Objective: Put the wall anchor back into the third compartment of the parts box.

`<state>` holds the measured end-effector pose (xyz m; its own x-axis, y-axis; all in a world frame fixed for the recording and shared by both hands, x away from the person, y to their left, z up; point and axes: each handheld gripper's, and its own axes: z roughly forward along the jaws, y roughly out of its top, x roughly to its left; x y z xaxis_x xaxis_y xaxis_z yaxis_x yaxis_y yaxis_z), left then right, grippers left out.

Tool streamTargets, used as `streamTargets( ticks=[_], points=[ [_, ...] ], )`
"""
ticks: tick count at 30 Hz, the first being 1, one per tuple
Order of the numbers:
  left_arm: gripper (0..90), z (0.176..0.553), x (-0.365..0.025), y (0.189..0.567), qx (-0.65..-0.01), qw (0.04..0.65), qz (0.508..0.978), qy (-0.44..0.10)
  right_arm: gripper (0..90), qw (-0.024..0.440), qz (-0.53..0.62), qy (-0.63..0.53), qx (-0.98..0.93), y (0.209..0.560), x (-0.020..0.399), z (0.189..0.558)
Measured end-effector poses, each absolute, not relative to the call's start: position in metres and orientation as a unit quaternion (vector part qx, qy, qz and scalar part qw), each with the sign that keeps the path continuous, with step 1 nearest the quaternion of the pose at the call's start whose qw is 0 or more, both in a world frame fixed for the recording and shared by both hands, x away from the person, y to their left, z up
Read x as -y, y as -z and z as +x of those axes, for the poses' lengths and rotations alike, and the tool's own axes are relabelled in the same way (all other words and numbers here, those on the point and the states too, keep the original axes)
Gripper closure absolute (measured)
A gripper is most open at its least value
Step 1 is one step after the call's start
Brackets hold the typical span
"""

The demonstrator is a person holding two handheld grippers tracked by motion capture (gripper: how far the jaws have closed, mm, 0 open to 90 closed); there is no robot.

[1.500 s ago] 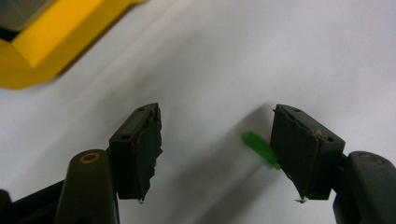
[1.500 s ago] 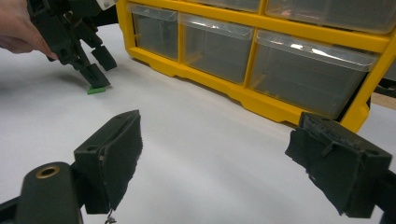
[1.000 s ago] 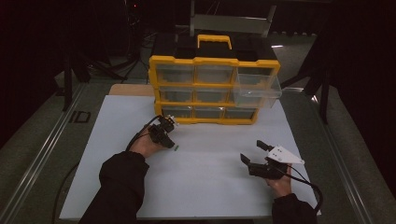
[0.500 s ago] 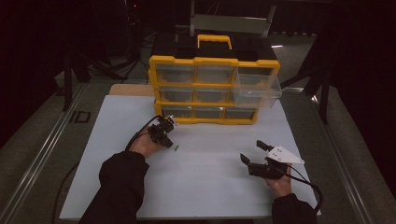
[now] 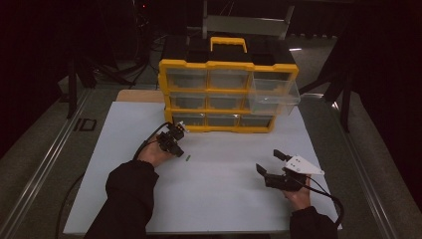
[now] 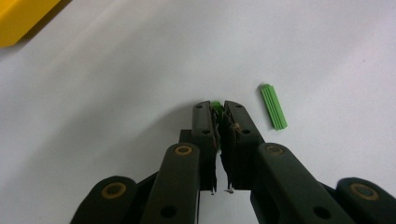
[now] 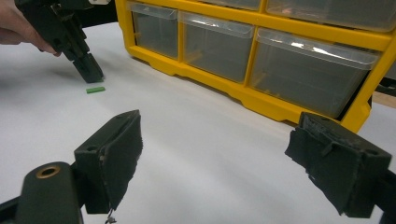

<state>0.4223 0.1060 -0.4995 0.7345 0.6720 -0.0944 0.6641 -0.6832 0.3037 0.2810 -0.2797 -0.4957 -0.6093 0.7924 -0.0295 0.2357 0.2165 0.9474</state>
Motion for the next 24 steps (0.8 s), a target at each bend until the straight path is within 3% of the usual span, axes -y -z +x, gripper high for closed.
streamTargets(
  ticks=[14,24],
  points=[
    [84.8,0.423,-0.105,0.499,-0.363,0.166,0.917,-0.019,15.4,0.268,0.351,-0.519,-0.732,0.496,0.28,0.281],
    [84.8,0.424,-0.104,0.476,-0.348,0.184,0.919,-0.023,15.4,0.268,0.35,-0.519,-0.732,0.496,0.28,0.281]
  ],
)
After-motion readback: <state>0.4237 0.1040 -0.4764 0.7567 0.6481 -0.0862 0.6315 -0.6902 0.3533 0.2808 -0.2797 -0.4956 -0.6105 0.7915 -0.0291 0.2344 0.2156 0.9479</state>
